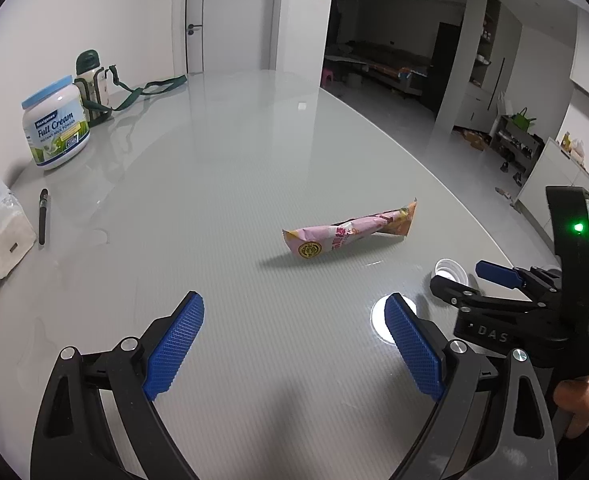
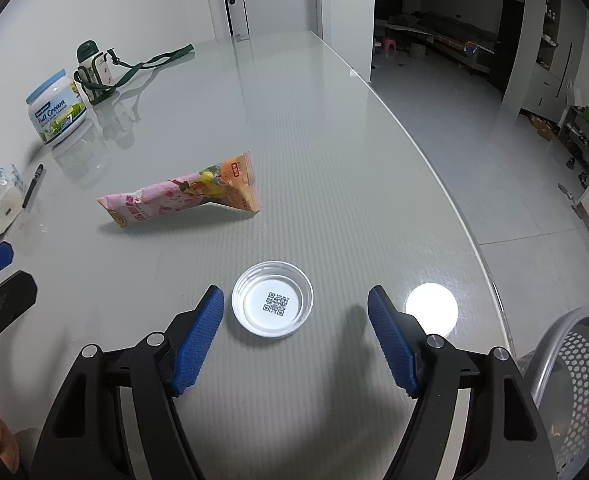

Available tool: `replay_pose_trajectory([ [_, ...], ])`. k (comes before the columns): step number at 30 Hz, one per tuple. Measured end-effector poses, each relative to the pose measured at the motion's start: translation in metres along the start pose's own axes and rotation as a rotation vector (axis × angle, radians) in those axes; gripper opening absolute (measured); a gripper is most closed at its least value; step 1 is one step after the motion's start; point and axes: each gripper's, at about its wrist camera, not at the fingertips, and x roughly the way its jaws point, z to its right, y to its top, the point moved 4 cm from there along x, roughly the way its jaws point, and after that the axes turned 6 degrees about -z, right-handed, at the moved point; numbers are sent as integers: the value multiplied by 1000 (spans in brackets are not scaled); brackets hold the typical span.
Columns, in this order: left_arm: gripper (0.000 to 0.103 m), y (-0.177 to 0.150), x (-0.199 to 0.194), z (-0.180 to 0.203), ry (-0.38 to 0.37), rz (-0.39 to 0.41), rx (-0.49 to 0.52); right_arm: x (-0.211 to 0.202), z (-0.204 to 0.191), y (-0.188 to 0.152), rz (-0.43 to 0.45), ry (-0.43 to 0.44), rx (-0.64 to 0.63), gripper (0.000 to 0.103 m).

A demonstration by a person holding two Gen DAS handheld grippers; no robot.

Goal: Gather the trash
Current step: 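Grasp the white bottle cap with the right gripper and lift it, then grasp the pink snack wrapper with the left gripper and lift it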

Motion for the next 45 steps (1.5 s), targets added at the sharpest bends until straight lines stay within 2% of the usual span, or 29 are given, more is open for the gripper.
replay_pose_trajectory([
  [3,90,0,-1,2,-2,0,4,1,-4,1,7,-6,-15,70],
  [5,90,0,-1,2,-1,1,5,1,-6,-1,9,-19,-30,58],
  [6,90,-1,0,2,-1,0,6,0,-7,-1,12,-24,-40,55],
  [8,90,-1,0,1,-2,-3,5,-1,-10,-1,17,-17,-56,42],
  [9,90,-1,0,1,-2,-3,5,-1,-11,-2,19,-18,-59,39],
  [23,90,1,17,7,-26,-26,32,-28,5,-25,41,96,40,39],
  [27,90,10,26,10,-34,-33,88,-45,13,-32,49,142,75,39],
  [32,90,31,40,21,-4,5,229,-60,19,-37,69,164,96,39],
  [38,91,42,66,39,-65,-10,343,-69,25,-43,70,155,111,39],
  [45,91,47,89,48,-81,-48,394,-64,23,-45,49,172,119,39],
])
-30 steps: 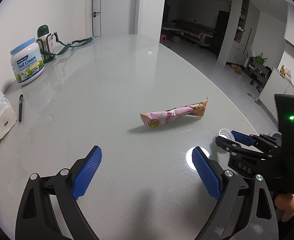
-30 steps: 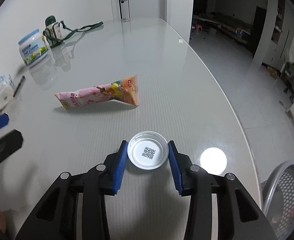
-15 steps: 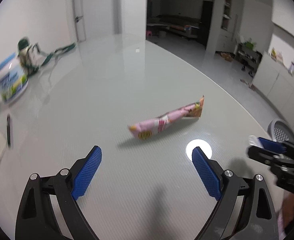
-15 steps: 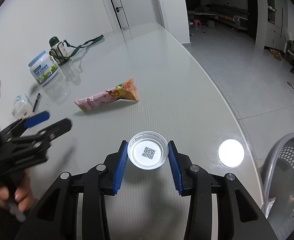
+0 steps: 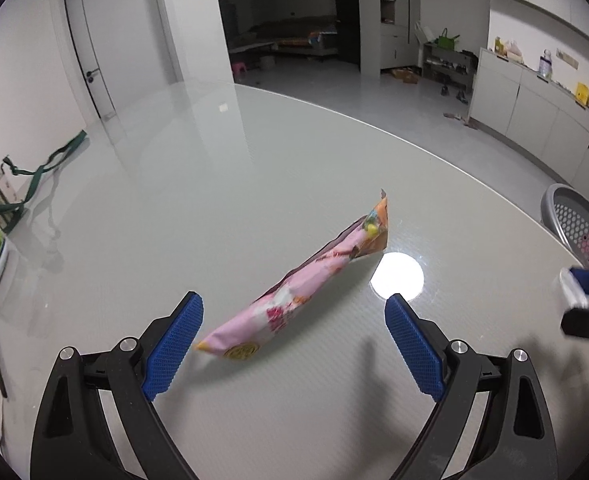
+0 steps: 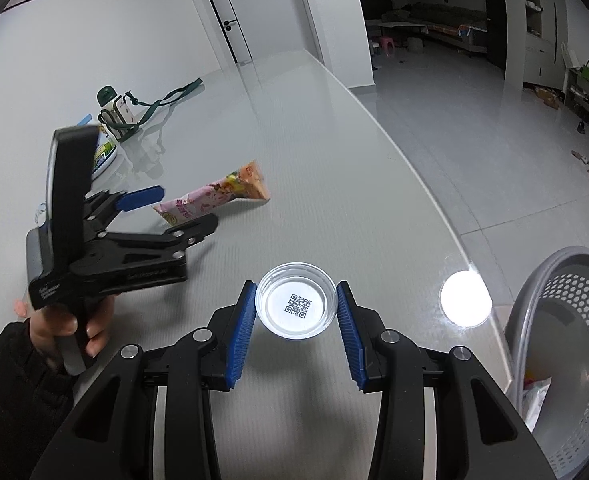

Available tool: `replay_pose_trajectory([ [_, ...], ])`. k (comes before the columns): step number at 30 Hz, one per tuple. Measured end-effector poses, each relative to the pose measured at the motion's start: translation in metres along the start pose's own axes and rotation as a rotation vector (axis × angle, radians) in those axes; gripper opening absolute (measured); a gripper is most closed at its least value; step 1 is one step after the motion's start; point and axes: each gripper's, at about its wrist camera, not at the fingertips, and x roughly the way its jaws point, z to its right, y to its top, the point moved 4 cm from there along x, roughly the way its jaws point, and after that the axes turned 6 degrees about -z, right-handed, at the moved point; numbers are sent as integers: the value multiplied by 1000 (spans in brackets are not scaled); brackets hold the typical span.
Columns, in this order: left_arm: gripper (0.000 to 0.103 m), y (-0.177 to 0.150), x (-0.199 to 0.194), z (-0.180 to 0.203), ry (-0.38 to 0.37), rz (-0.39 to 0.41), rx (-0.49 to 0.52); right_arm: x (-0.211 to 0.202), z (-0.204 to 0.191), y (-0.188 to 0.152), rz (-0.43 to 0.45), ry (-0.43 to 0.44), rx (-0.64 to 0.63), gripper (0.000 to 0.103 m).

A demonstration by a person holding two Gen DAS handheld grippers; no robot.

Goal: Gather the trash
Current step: 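Grasp the pink snack wrapper with the left gripper and lift it, then carry the bottle cap and pink wrapper over the grey basket with both grippers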

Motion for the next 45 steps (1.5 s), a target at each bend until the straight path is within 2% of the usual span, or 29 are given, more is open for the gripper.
replay_pose_trajectory([
  [6,90,8,16,-4,-38,-41,-22,-2,-7,0,4,-2,-17,39],
  [9,83,9,23,-7,-54,-73,-45,-4,-6,-1,8,-7,-12,39],
  [11,71,8,26,-10,-73,-86,-60,-4,-4,-1,7,-12,-6,39],
  [16,51,4,22,-10,-89,-70,-65,-4,1,-2,5,-8,23,40],
  [19,29,0,18,-8,-99,-63,-62,-8,3,-4,11,-9,31,40],
  [21,21,-3,16,-9,-113,-62,-75,-12,5,-4,17,-7,39,39],
  [25,18,-7,11,-7,-121,-62,-105,-19,14,-8,27,-6,62,40],
  [34,18,-13,-10,7,-137,-40,-166,-34,39,-16,54,-12,106,39],
  [45,18,-20,-55,78,-143,27,-131,-60,86,-36,101,-40,168,39],
])
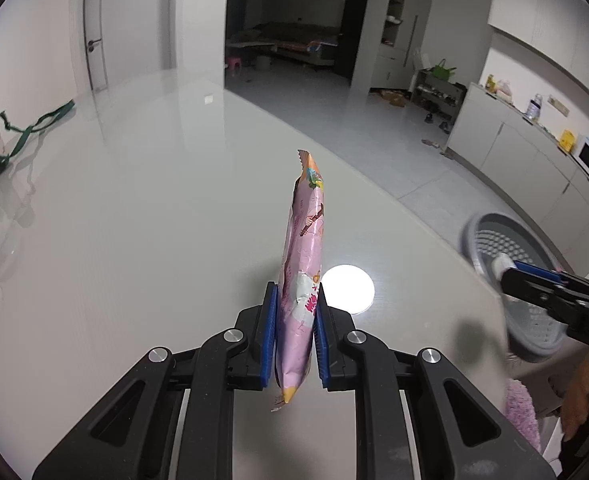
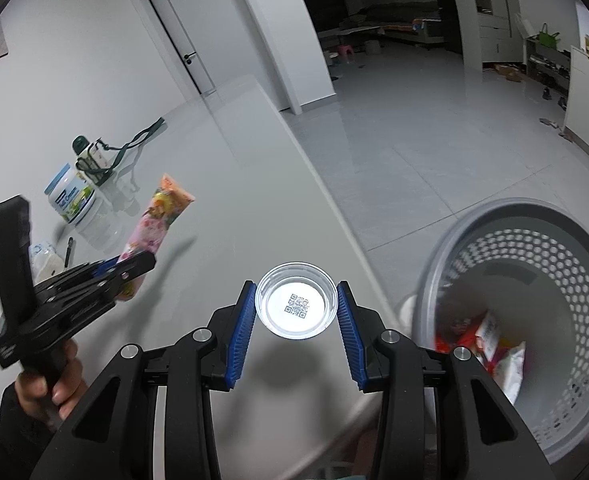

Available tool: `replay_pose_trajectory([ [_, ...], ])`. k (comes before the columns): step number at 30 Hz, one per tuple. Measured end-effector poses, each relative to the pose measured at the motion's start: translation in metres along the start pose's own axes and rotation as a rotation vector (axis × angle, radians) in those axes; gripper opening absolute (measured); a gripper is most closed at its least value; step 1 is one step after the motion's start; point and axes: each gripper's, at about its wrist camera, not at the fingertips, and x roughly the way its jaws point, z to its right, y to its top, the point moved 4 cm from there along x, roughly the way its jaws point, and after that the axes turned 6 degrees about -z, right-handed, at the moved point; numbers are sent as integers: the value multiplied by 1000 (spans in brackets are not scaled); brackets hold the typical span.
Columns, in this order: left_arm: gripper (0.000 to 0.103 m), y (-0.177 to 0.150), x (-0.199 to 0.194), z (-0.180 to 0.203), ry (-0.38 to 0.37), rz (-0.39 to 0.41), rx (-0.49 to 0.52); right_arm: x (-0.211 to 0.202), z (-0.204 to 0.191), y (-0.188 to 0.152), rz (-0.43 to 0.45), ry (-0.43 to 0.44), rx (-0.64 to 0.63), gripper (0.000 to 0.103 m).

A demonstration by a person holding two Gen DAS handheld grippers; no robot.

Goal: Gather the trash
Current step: 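Carry the bottle cap and pink wrapper over the grey basket with both grippers, then open both grippers to drop the cap and wrapper into the basket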

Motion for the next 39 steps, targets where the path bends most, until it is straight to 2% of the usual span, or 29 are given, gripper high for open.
replay_pose_trajectory([
  [7,18,4,1,71,-65,10,40,-23,52,-12,33,-24,69,39],
  [12,18,7,12,129,-102,-1,91,-40,98,-25,40,-72,128,39],
  [20,17,7,38,203,-102,-40,152,-66,163,-48,50,-165,200,39],
  [28,17,-8,67,251,-118,-118,204,-67,198,-66,32,-185,249,40],
  [34,18,-10,80,261,-111,-152,191,-60,205,-74,18,-180,265,40],
  [39,22,-13,80,266,-87,-160,193,-59,208,-72,23,-175,269,40],
])
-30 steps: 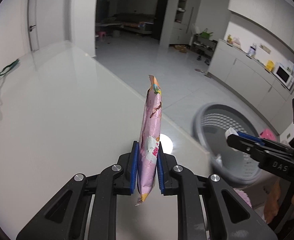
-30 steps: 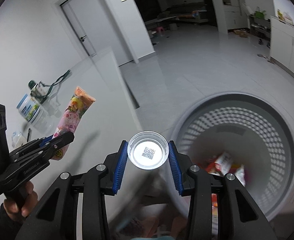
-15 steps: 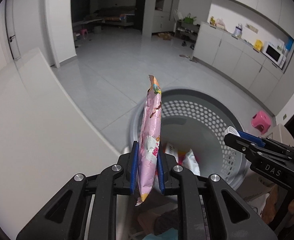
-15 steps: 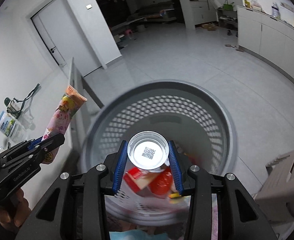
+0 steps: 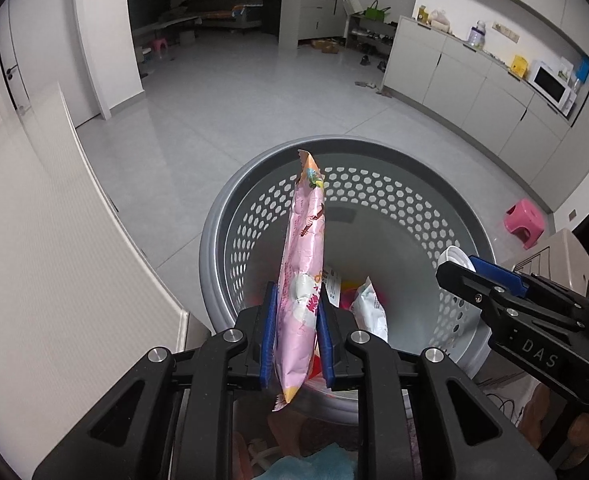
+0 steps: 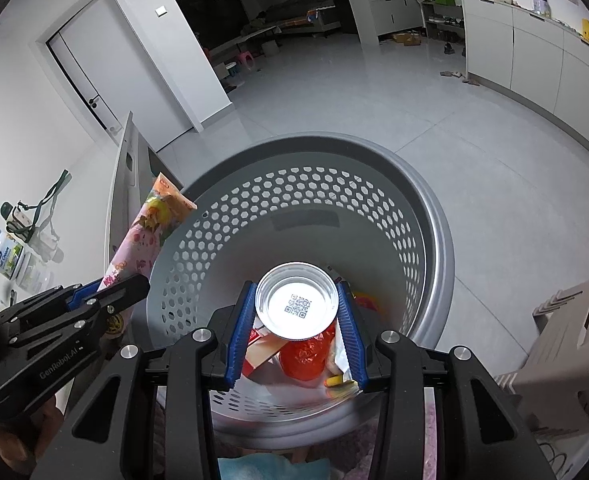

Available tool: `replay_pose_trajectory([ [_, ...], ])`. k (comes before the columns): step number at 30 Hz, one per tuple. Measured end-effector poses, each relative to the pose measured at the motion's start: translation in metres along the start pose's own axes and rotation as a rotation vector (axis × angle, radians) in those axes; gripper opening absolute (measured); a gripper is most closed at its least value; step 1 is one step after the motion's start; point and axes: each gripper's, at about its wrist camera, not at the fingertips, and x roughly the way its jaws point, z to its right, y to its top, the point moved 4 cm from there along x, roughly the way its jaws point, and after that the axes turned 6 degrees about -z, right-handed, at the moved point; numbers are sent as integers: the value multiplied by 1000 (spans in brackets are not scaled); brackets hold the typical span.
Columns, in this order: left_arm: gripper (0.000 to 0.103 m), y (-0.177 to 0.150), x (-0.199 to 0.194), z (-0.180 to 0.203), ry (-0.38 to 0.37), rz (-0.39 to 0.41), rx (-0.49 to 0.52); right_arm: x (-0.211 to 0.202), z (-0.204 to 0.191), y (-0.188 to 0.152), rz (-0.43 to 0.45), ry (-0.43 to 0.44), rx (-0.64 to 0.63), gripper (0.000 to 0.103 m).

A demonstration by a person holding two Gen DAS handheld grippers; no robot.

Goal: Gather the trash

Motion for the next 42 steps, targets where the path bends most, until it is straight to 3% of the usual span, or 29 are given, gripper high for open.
replay_pose_trajectory([
  [3,41,-1,-2,3,23,7,1,-1,2,0,6,-1,-1,43],
  [5,70,-5,-8,1,35,24,-4,-3,2,-1,16,1,1,57],
  [6,72,-5,-12,0,40,46,-9,-5,2,-1,22,2,2,57],
  [13,72,-8,-22,1,45,66,-7,-9,1,-1,32,3,10,57],
  [22,83,-8,-28,-8,70,84,-38,-6,-3,-3,15,1,-8,57],
  [28,90,-7,-33,-9,75,92,-45,-8,-7,-2,27,-8,-11,63],
  [34,91,-7,-37,-11,80,104,-51,-11,-5,-3,33,-12,-10,64],
  [42,94,-5,-51,-13,142,152,-65,-12,-6,-4,26,-11,-23,64],
])
